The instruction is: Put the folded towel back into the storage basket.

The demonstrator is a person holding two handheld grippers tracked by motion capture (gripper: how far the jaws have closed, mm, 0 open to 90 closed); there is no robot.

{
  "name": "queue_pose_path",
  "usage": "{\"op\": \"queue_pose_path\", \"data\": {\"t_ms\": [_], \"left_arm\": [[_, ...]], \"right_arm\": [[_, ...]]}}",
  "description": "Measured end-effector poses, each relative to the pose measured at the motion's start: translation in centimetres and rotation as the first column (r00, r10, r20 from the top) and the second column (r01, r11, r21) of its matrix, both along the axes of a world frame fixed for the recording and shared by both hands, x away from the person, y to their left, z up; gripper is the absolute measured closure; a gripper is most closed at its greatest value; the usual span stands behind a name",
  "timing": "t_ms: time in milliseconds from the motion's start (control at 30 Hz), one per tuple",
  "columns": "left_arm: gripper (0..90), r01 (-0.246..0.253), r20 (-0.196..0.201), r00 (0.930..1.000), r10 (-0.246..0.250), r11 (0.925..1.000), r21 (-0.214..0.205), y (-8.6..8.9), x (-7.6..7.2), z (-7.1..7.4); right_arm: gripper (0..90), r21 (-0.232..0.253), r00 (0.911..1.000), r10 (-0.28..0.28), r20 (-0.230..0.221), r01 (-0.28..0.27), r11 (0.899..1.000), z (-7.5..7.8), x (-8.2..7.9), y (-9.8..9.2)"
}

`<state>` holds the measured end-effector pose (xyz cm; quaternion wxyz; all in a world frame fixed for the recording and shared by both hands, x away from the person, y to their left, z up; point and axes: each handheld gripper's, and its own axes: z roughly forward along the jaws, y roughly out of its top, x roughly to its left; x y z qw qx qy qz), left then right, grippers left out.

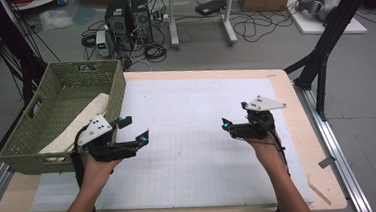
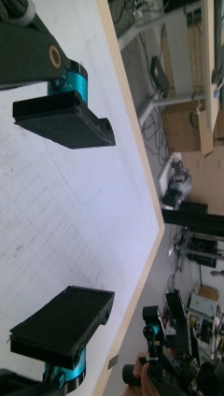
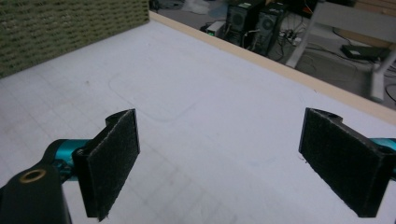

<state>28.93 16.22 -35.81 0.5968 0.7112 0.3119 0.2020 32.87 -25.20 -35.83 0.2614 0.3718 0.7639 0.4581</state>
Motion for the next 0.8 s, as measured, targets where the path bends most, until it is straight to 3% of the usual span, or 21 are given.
{"op": "queue_pose_path", "data": {"t_ms": [167, 333, 533, 800], "left_arm": [[22.3, 0.037, -0.003, 0.9993, -0.037, 0.9993, -0.006, -1.2, 0.2, -1.0], [22.3, 0.044, -0.016, 0.9989, -0.044, 0.9989, 0.012, -1.8, 0.3, -2.1], [22.6, 0.043, -0.032, 0.9986, -0.042, 0.9988, 0.023, -2.0, 0.2, -3.4], [23.0, 0.048, -0.045, 0.9979, -0.046, 0.9981, 0.038, -2.1, -0.1, -4.2]], "right_arm": [[11.6, 0.006, 0.9993, -0.038, -0.005, 0.038, 0.999, -1.5, -2.6, -2.6], [11.6, 0.015, 0.9982, -0.059, 0.001, 0.059, 0.998, -2.6, -4.2, -4.0], [11.3, -0.004, 0.9974, -0.072, -0.004, 0.072, 0.997, -3.7, -5.6, -4.4], [11.3, -0.014, 0.9965, -0.080, -0.025, 0.079, 0.997, -4.5, -6.0, -4.6]]}}
